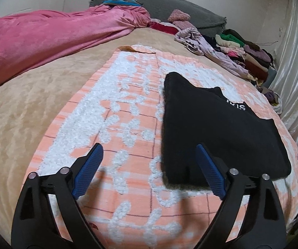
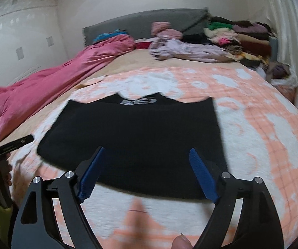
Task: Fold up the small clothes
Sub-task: 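Pull the folded edge straight with the left gripper and release, then grasp the edge of the folded black sweatshirt with the right gripper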
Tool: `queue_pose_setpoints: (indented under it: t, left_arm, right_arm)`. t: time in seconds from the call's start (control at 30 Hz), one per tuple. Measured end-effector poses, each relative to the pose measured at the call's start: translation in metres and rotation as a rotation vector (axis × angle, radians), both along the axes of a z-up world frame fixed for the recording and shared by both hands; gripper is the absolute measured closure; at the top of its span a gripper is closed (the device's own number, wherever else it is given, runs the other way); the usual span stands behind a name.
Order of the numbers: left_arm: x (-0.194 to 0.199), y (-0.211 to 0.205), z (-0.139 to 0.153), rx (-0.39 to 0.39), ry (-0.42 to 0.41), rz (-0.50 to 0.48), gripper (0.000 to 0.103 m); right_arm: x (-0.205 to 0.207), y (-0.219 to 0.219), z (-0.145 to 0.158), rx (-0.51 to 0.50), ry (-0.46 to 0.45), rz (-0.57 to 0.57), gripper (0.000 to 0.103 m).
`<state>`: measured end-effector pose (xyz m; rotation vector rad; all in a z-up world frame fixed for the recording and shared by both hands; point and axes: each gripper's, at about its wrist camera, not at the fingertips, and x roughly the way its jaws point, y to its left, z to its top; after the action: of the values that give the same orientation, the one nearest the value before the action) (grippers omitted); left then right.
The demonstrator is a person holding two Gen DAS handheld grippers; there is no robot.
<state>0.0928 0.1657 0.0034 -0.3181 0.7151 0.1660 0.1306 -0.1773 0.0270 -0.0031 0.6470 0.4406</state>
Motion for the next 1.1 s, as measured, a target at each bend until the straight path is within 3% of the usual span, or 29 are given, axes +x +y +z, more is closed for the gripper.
queue_pose_setpoints:
  t: [0.27, 0.47, 0.77, 0.9, 1.1]
  left_arm:
    - [0.001, 0.009, 0.001, 0.011, 0.003, 0.031, 0.013]
    - [0.004, 0.020, -0.001, 0.005, 0.022, 0.065, 0.011]
    - [0.019, 0.038, -0.002, -0.002, 0.055, 0.106, 0.011]
    - [0.030, 0.047, -0.007, -0.041, 0.085, 0.119, 0.011]
    - [0.046, 0.046, -0.007, 0.001, 0.110, 0.111, 0.011]
  right_arm:
    - [-0.005, 0.077, -0.005, -0.074, -0.018, 0.195, 0.021]
    - [-0.018, 0.134, -0.015, -0.197, -0.068, 0.331, 0.021]
    - [-0.022, 0.185, -0.039, -0.308, -0.076, 0.446, 0.021]
    - [-0.025, 0.202, -0.047, -0.359, -0.104, 0.476, 0.021]
    - [-0.027, 0.227, -0.063, -0.470, -0.157, 0.516, 0.021]
